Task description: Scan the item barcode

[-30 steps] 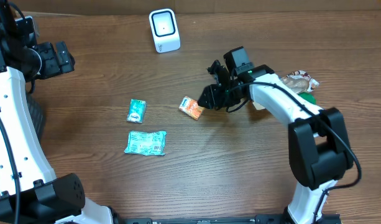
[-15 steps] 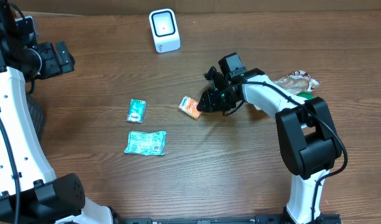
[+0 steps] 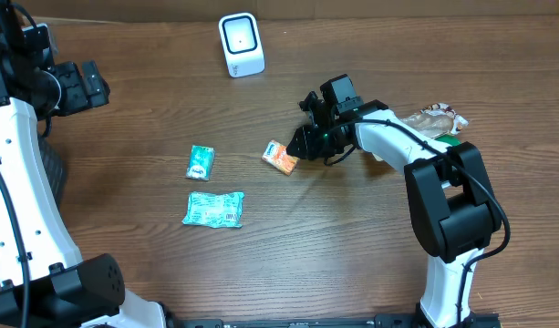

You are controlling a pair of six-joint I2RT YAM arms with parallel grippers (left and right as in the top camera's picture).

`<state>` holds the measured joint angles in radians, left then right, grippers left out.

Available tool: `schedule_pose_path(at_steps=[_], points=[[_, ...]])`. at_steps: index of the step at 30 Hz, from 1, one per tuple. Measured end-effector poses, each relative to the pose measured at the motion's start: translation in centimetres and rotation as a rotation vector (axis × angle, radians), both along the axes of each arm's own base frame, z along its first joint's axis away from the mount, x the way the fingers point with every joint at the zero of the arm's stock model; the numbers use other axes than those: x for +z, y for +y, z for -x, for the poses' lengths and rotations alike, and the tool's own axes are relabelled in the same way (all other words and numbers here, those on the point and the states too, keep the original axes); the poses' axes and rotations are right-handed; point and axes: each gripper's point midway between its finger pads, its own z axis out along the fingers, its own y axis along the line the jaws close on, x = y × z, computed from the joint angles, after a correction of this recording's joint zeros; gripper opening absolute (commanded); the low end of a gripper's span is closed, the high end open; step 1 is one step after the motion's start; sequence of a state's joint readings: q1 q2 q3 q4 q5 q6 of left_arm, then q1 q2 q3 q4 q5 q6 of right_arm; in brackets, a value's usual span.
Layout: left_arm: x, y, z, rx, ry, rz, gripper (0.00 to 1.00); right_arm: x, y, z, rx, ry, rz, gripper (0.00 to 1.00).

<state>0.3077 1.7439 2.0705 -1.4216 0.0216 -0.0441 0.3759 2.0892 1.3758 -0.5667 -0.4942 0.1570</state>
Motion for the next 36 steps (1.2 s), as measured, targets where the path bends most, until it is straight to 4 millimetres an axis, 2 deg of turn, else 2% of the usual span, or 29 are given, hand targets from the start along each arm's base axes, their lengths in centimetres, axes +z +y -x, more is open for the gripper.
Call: schedule_pose_path(at_steps=[4,13,14,22,28,36], points=[[0.0,0.0,0.0,0.000,0.000,0.000,1.00,-0.8,0.0,1.1,-0.028,0.053,0.004,0.25],[0.0,0.0,0.0,0.000,0.000,0.000,1.00,-0.8,0.5,1.7,-0.082,0.112,-0.008,0.23],[0.0,0.0,0.0,0.000,0.000,0.000,1.00,-0.8,0.5,1.7,-0.088,0.118,-0.008,0.18],[0.0,0.0,0.0,0.000,0.000,0.000,1.00,-0.6,0.7,2.2,-0.101,0.165,-0.043,0.24],[0.0,0.0,0.0,0.000,0.000,0.000,1.00,0.0,-0.3,2.0,-0.138,0.194,-0.056,0.25],[0.0,0.0,0.0,0.000,0.000,0.000,0.99,-0.2,-0.7,2.8,-0.160,0.240,-0.029,0.29]])
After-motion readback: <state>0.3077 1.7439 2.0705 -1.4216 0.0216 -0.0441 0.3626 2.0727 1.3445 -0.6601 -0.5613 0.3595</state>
